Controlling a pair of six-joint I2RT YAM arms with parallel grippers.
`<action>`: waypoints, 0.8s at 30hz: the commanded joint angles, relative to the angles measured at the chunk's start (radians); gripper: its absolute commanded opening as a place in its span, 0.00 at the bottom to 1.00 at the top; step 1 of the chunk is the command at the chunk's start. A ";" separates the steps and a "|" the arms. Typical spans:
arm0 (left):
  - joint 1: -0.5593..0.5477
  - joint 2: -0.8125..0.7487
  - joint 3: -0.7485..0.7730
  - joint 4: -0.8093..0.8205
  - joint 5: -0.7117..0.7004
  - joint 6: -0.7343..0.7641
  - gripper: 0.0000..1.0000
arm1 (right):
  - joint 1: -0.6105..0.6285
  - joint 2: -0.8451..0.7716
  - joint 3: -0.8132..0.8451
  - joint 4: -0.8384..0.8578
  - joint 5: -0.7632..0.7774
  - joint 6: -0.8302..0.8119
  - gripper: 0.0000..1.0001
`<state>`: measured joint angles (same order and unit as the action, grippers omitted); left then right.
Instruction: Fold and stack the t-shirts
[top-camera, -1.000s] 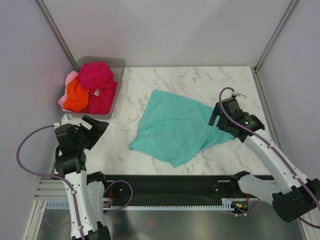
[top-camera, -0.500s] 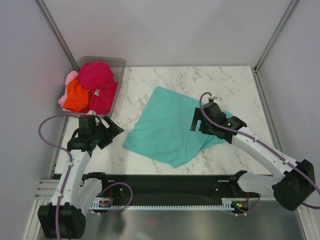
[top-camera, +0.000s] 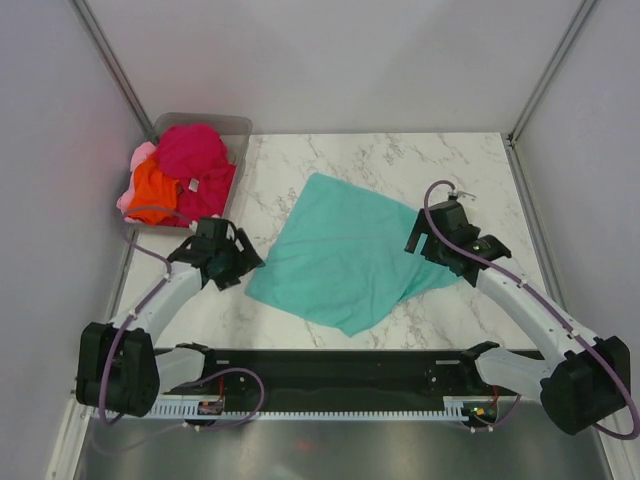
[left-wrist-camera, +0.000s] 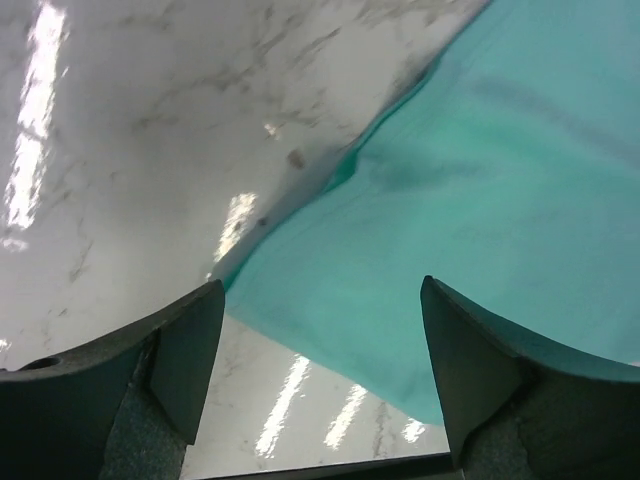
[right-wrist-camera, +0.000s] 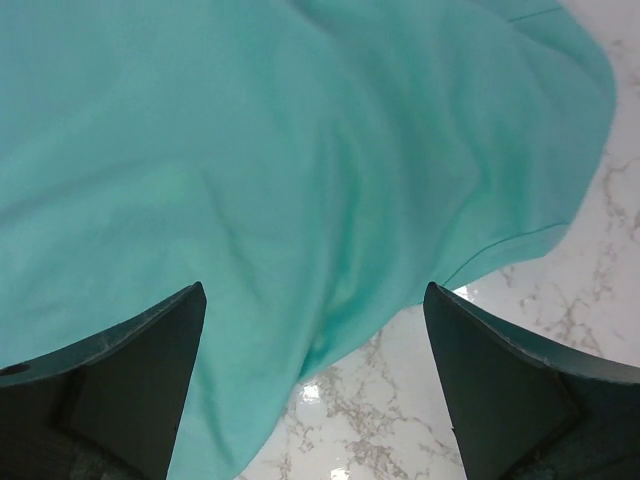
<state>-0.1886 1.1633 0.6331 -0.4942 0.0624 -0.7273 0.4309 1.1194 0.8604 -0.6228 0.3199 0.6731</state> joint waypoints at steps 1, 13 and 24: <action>-0.025 0.099 0.246 0.166 0.030 0.086 0.86 | -0.096 -0.010 0.035 0.052 -0.007 -0.075 0.98; -0.046 1.136 1.421 -0.033 0.189 0.301 0.85 | -0.161 0.125 0.069 0.107 -0.198 -0.106 0.98; -0.075 1.481 1.788 -0.060 0.263 0.290 0.80 | -0.161 -0.026 0.022 0.071 -0.301 -0.141 0.98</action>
<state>-0.2356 2.6198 2.3707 -0.5243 0.2947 -0.4721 0.2726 1.1206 0.8894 -0.5499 0.0391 0.5617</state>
